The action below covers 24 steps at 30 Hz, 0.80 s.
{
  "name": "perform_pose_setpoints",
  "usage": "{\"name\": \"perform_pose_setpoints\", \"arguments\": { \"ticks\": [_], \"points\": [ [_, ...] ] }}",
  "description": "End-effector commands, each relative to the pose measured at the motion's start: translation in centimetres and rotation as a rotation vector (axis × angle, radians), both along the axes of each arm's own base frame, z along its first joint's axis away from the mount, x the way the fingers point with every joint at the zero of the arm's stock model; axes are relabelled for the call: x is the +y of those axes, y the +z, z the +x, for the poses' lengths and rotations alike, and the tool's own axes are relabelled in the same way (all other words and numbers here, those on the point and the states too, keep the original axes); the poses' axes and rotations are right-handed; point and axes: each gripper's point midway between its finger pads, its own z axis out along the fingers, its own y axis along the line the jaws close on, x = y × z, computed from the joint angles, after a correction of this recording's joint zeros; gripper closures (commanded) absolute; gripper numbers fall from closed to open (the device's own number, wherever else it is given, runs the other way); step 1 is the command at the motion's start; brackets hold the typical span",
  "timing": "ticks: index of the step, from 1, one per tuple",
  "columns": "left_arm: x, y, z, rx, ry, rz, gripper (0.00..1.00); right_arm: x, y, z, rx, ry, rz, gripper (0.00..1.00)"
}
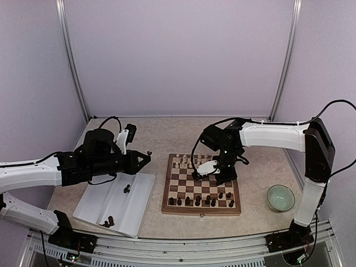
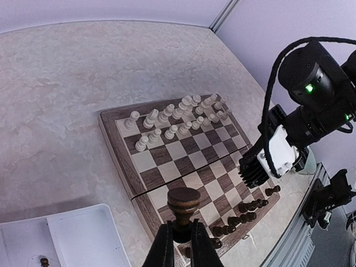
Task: Set up the chess pieces on the board
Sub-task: Place the pawn at c7.
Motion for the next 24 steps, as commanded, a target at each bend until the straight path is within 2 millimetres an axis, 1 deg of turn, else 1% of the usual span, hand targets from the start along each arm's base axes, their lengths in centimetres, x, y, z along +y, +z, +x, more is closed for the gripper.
{"name": "perform_pose_setpoints", "arguments": {
  "ticks": [1,5,7,14,24],
  "points": [
    [-0.4,-0.4,-0.3,0.006,-0.013,-0.006,0.98,2.0,2.1,-0.8,0.032,0.014,0.083,0.98],
    [-0.4,-0.5,-0.2,0.008,-0.012,-0.004,0.98,2.5,2.0,-2.1,0.079,0.042,0.088,0.98],
    [-0.7,0.0,0.0,-0.008,-0.014,-0.023,0.98,2.6,1.9,-2.5,0.093,0.053,0.083,0.97],
    [-1.0,-0.2,-0.3,0.005,-0.035,-0.025,0.98,2.7,1.2,-4.0,0.149,0.077,0.064,0.96],
    [-0.9,-0.4,-0.3,0.007,-0.030,-0.013,0.98,2.9,0.3,-4.8,0.171,0.100,0.038,0.95]
  ]
}}
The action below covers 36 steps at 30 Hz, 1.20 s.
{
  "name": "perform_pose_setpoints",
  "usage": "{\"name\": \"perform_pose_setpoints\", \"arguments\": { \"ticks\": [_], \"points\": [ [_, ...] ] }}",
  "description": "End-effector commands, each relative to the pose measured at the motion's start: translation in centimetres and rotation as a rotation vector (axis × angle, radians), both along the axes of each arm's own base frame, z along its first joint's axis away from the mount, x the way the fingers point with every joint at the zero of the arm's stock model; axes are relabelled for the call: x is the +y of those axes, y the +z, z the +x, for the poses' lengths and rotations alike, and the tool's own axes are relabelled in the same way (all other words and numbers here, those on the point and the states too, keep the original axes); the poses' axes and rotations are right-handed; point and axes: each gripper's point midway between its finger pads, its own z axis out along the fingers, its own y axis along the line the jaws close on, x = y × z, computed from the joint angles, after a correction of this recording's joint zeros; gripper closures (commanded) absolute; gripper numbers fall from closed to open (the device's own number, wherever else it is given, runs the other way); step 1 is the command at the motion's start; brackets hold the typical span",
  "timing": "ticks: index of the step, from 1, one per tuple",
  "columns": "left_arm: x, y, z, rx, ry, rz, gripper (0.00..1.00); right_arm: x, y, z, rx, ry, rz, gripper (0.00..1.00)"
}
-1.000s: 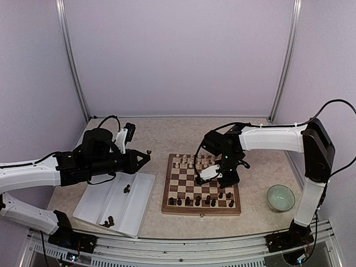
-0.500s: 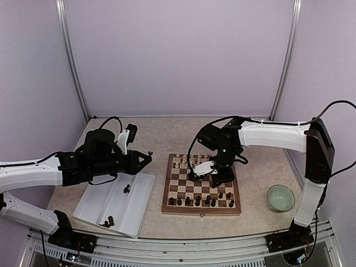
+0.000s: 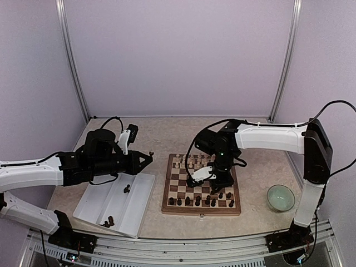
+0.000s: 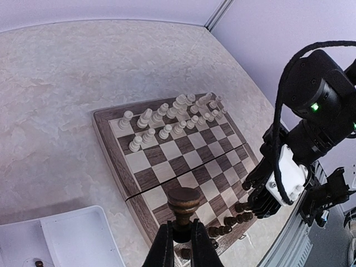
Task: Set up the chess pieces on the board
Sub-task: Place the pawn at c7.
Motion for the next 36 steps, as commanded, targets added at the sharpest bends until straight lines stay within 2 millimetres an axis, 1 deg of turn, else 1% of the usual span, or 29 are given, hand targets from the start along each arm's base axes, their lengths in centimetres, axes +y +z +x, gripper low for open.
{"name": "perform_pose_setpoints", "arguments": {
  "ticks": [1,4,11,19,23,31,34,36],
  "points": [
    [-0.2,-0.3,-0.2,0.004,-0.010,-0.003,0.98,0.1,-0.8,-1.1,0.041,0.030,-0.035,0.95],
    [-0.2,-0.4,-0.2,0.005,-0.010,-0.001,0.98,-0.1,-1.2,-1.3,0.050,0.035,-0.056,0.95],
    [0.0,-0.4,-0.2,0.001,-0.006,0.002,0.98,-0.2,-1.5,-1.4,0.054,0.034,-0.071,0.93],
    [0.0,-0.6,-0.3,0.007,-0.008,0.004,0.98,0.0,-1.5,-1.4,0.055,0.034,-0.067,0.88],
    [0.0,-0.6,-0.3,0.007,-0.009,0.004,0.98,0.2,-1.5,-1.6,0.061,0.034,-0.064,0.83],
    [0.1,-0.7,-0.4,0.011,-0.008,0.001,0.98,0.8,-0.3,-1.5,0.052,0.033,-0.024,0.72],
    [0.0,-0.5,-0.5,0.013,-0.014,-0.006,0.98,0.6,0.7,-1.4,0.041,0.036,-0.016,0.71],
    [-0.3,-0.4,-0.8,0.019,-0.037,-0.012,0.98,0.4,1.9,-1.0,0.014,0.037,0.007,0.71]
  ]
}}
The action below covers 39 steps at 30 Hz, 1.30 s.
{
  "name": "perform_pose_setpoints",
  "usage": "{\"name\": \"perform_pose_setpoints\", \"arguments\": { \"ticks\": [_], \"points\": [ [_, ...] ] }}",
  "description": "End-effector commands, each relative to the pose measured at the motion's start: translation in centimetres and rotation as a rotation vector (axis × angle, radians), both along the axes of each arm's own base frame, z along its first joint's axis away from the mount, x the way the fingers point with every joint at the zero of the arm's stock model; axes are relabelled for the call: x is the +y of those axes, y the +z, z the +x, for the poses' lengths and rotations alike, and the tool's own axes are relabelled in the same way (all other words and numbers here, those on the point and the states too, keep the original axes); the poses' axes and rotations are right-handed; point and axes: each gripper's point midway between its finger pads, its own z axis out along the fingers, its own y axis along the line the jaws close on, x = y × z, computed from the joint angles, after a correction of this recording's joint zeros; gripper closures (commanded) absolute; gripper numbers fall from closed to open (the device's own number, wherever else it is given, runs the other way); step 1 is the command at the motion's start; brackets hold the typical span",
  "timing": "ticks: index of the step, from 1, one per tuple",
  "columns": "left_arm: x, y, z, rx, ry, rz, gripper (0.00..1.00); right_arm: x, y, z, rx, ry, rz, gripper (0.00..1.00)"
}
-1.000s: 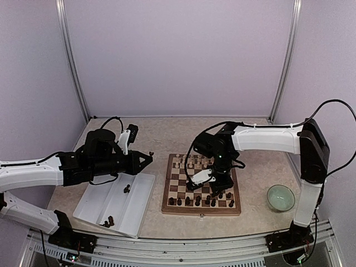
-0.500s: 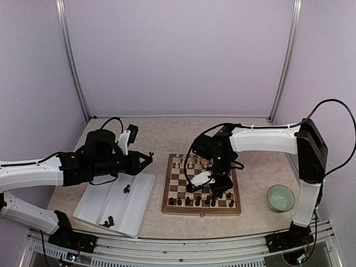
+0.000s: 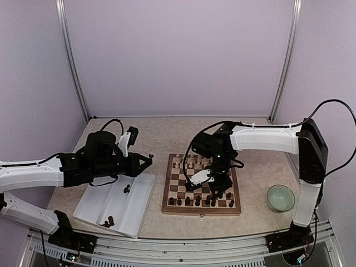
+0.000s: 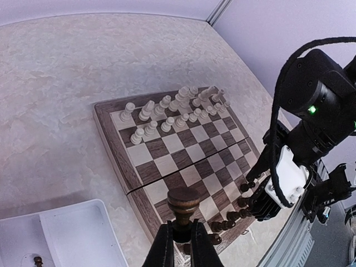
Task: Set up the chess pieces on the board
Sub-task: Place the pawn at c7, then pass from the left arm to the right
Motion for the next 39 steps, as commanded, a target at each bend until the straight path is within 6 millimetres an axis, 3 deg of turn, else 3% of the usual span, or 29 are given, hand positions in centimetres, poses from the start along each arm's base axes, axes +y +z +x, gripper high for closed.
{"name": "perform_pose_setpoints", "arguments": {
  "ticks": [1,5,9,13,25,35,39],
  "points": [
    [-1.0,0.6,-0.9,0.011,-0.068,-0.034,0.98,0.3,3.9,0.5,-0.053,0.012,0.081,0.71],
    [-3.2,0.2,-3.0,0.088,-0.231,-0.040,0.98,1.9,8.5,2.8,-0.118,-0.014,0.260,0.71],
    [-5.4,0.0,-4.8,0.196,-0.389,-0.042,0.98,4.0,13.1,3.1,-0.235,0.077,0.469,0.66],
    [-7.4,-0.2,-5.8,0.301,-0.500,-0.057,0.98,5.7,15.2,2.9,-0.348,0.163,0.541,0.60],
    [-11.2,-0.7,-7.4,0.426,-0.610,-0.120,0.97,9.4,13.4,-1.0,-0.410,0.319,0.497,0.59],
    [-12.3,-0.5,-8.0,0.441,-0.643,-0.142,0.95,9.3,10.4,-3.3,-0.429,0.408,0.402,0.60],
    [-12.3,-0.3,-8.0,0.437,-0.645,-0.150,0.95,9.2,10.0,-3.1,-0.439,0.407,0.380,0.68]
  ]
}}
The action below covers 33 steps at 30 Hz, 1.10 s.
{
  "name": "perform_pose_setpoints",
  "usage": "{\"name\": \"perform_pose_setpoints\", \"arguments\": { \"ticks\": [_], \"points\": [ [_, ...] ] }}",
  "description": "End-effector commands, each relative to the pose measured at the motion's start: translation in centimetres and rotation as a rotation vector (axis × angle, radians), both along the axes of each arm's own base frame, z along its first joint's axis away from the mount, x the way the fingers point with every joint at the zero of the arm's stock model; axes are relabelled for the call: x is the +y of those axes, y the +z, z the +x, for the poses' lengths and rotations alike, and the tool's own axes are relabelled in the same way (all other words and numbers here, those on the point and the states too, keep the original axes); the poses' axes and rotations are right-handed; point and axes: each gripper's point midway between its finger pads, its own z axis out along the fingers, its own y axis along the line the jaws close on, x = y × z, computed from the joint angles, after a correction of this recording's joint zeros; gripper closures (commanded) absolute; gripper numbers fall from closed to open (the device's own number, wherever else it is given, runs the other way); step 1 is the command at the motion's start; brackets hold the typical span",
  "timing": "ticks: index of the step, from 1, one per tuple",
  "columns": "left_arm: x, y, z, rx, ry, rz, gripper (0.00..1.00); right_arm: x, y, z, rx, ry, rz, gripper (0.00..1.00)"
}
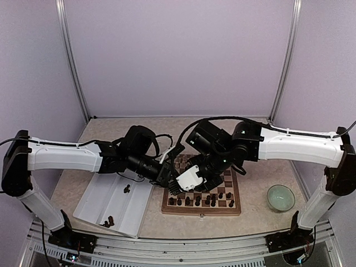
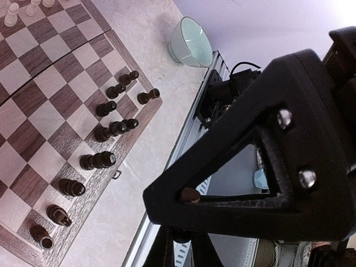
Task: Set up the chess pieces on the board
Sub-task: Pass from the left arm to the right, then pass from the right arm to the left
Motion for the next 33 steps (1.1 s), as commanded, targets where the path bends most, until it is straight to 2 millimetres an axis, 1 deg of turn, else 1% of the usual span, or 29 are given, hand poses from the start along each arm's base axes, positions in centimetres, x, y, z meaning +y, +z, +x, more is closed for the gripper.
{"name": "perform_pose_setpoints", "arguments": {
  "ticks": [1,3,5,7,9,11,12,13,14,15,16,17,19,20,21,23,26,27,30,31,33],
  "points": [
    [-0.8,1.3,0.0,-0.012,-0.020,-0.050,0.95,0.2,-0.9,0.3,-0.031,0.000,-0.029,0.74],
    [-0.8,1.2,0.0,-0.011,-0.018,-0.046,0.95,0.2,-0.9,0.3,-0.034,-0.003,-0.031,0.85],
    [-0.8,1.2,0.3,-0.012,-0.010,-0.044,0.91,0.3,-0.7,0.4,-0.036,-0.011,-0.019,0.92],
    [-0.7,1.3,0.8,-0.031,0.011,-0.037,0.82,0.4,-0.5,0.7,-0.041,-0.027,0.000,0.95],
    [-0.5,1.4,1.4,-0.075,0.039,-0.023,0.77,0.3,-0.1,1.4,-0.027,-0.059,0.039,0.96],
    [0.1,2.3,2.1,-0.160,0.083,-0.025,0.71,0.1,0.9,2.1,0.052,-0.100,0.114,0.97],
    [0.5,3.1,2.3,-0.217,0.110,-0.039,0.66,-0.1,1.7,2.6,0.107,-0.129,0.163,0.97],
    [1.1,4.9,2.3,-0.294,0.138,-0.078,0.64,-0.2,2.6,3.0,0.177,-0.149,0.224,0.97],
    [1.5,5.8,2.5,-0.365,0.176,-0.098,0.62,-0.3,3.8,3.5,0.247,-0.170,0.294,0.97],
    [2.0,7.4,2.6,-0.439,0.212,-0.135,0.60,-0.5,4.7,3.8,0.317,-0.186,0.360,0.97],
    [2.4,8.3,2.9,-0.501,0.257,-0.159,0.59,-0.7,5.6,4.2,0.386,-0.204,0.429,0.97],
    [3.1,10.0,3.1,-0.561,0.311,-0.202,0.58,-1.0,6.4,4.6,0.447,-0.219,0.489,0.97],
    [3.8,12.0,3.6,-0.647,0.409,-0.255,0.56,-1.4,7.6,5.0,0.571,-0.235,0.586,0.97],
    [4.1,13.2,4.0,-0.687,0.468,-0.286,0.56,-1.6,7.8,5.1,0.631,-0.242,0.617,0.98],
    [4.2,13.7,4.4,-0.715,0.510,-0.292,0.56,-1.8,8.2,5.3,0.693,-0.243,0.653,0.98],
    [3.8,14.6,4.8,-0.755,0.556,-0.299,0.56,-2.3,8.4,5.4,0.816,-0.244,0.698,0.98],
    [2.2,14.9,5.6,-0.778,0.569,-0.275,0.55,-3.0,8.9,5.8,0.915,-0.244,0.731,0.97],
    [1.3,14.4,5.8,-0.780,0.549,-0.259,0.55,-3.2,9.0,5.9,0.930,-0.245,0.738,0.97],
    [-1.0,13.9,6.0,-0.774,0.483,-0.234,0.55,-3.5,8.8,5.8,0.957,-0.236,0.747,0.97],
    [-2.0,13.0,6.1,-0.761,0.456,-0.213,0.55,-3.6,8.7,5.8,0.960,-0.234,0.747,0.97],
    [-3.1,12.1,6.2,-0.740,0.431,-0.197,0.55,-3.6,8.6,5.7,0.956,-0.230,0.748,0.96]
  ]
}}
